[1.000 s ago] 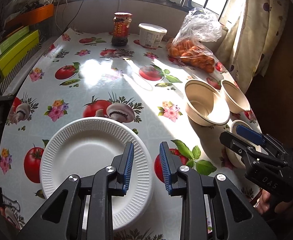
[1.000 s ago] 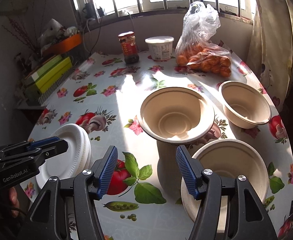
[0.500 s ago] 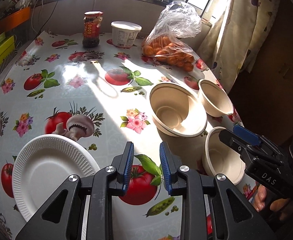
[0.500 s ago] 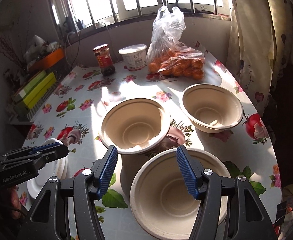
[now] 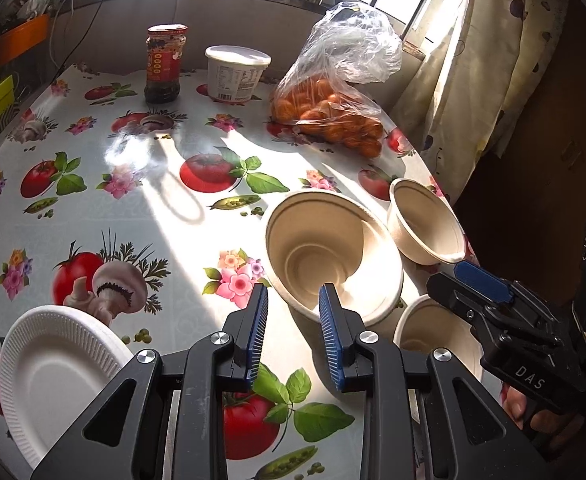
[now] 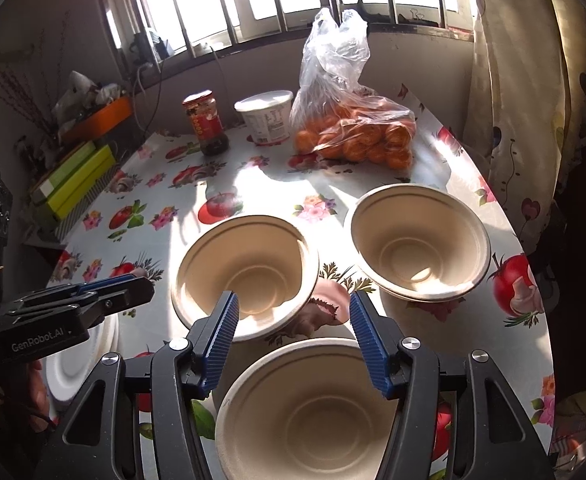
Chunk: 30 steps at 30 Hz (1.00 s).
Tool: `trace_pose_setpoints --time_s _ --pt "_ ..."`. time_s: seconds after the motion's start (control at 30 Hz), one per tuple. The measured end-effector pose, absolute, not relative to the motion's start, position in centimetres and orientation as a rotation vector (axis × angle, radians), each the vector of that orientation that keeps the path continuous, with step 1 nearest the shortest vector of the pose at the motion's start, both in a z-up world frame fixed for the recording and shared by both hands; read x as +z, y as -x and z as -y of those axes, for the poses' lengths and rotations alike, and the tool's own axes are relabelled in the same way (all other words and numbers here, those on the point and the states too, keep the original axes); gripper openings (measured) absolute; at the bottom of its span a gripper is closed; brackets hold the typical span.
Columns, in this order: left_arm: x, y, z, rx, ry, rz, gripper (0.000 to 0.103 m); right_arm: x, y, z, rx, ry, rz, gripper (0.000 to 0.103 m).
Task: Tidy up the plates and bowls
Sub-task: 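Close the left tool on a bowl rim while the right tool grips another bowl rim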
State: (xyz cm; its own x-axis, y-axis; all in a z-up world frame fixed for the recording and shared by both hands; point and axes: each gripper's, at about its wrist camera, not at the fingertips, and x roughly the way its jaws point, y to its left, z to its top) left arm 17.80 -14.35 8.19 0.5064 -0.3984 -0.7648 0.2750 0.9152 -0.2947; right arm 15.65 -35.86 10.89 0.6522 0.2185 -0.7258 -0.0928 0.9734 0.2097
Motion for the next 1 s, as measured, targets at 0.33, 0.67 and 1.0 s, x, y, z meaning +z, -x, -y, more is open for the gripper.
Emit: trace_pose_setpoints --time_s 0.33,0.67,1.0 --pt "7.2 -19.0 15.2 -0.376 0.143 -0.978 0.028 9.6 -17.2 36.4 0.199 -0.186 -0.869 0.030" --pt "6.2 -19.9 15.3 -0.353 0.150 -0.994 0.027 8.5 -18.1 36.2 0.200 -0.201 -0.897 0.027" --pt "5.5 -20.9 15.4 -0.367 0.166 -1.015 0.020 7.6 -19.1 36.2 0.206 -0.230 -0.918 0.017"
